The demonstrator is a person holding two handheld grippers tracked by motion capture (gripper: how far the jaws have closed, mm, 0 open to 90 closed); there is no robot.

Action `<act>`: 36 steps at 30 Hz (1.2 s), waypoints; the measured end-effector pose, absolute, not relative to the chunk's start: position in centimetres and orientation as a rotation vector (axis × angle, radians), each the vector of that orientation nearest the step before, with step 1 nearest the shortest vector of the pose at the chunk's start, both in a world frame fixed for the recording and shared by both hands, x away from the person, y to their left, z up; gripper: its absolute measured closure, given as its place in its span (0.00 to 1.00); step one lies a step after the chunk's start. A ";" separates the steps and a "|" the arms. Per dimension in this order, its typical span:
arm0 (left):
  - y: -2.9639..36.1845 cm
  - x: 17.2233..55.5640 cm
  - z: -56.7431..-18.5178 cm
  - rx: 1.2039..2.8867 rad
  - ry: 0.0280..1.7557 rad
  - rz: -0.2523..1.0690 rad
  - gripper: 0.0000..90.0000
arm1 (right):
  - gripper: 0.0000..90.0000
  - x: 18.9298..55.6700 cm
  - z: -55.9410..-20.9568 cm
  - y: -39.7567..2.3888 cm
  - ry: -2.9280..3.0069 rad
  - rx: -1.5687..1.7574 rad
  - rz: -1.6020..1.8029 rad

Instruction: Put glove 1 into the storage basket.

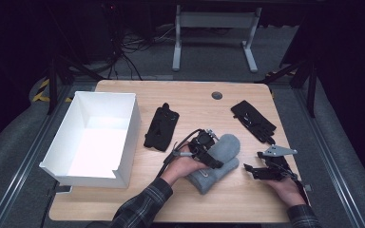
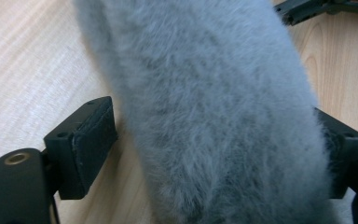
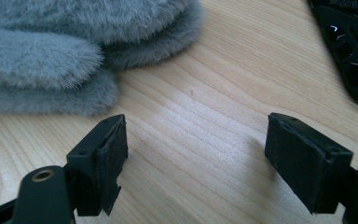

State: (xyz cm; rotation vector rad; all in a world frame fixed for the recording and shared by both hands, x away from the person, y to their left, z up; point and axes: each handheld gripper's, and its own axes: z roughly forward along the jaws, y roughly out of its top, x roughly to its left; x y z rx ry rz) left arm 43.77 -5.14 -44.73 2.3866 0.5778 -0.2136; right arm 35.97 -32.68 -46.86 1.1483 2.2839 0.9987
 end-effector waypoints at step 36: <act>-5.1 43.8 -43.8 2.388 0.552 -0.399 0.77 | 0.24 36.0 -46.9 -32.7 2.285 1.147 0.999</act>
